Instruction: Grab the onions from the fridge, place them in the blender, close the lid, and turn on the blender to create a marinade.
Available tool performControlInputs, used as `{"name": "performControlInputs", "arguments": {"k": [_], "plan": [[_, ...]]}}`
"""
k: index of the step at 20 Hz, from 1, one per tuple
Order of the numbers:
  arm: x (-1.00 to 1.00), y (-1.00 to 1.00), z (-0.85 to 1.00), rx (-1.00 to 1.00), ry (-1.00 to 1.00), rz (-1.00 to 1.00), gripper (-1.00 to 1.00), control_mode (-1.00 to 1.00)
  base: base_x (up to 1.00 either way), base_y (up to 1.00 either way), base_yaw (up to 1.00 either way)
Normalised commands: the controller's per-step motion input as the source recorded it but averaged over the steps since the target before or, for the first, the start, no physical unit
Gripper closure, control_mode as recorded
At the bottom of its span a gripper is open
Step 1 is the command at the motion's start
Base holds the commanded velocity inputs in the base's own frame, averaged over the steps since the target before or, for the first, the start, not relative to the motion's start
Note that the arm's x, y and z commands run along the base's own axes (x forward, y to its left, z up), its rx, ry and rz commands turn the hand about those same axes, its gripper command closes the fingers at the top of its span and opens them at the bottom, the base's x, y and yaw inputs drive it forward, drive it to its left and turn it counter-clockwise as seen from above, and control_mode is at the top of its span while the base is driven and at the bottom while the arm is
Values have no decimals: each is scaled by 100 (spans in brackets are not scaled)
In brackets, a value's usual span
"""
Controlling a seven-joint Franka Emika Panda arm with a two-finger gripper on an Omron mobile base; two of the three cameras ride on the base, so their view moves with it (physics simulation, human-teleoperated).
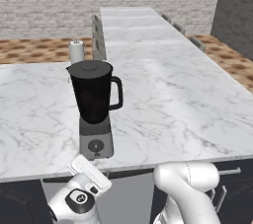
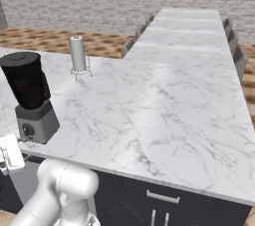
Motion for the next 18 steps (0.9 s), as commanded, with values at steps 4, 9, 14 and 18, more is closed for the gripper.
{"name": "performControlInputs", "arguments": {"k": [4,9,14,18], "plan": [[13,-7,0,0,-3,0,-100,-100,0,0,0],[17,-17,-7,0,0,0,-100,-100,0,0,0],[27,-11,-14,0,0,0,-100,-100,0,0,0],[16,-1,-13,0,0,0,-100,-100,0,0,0]]}}
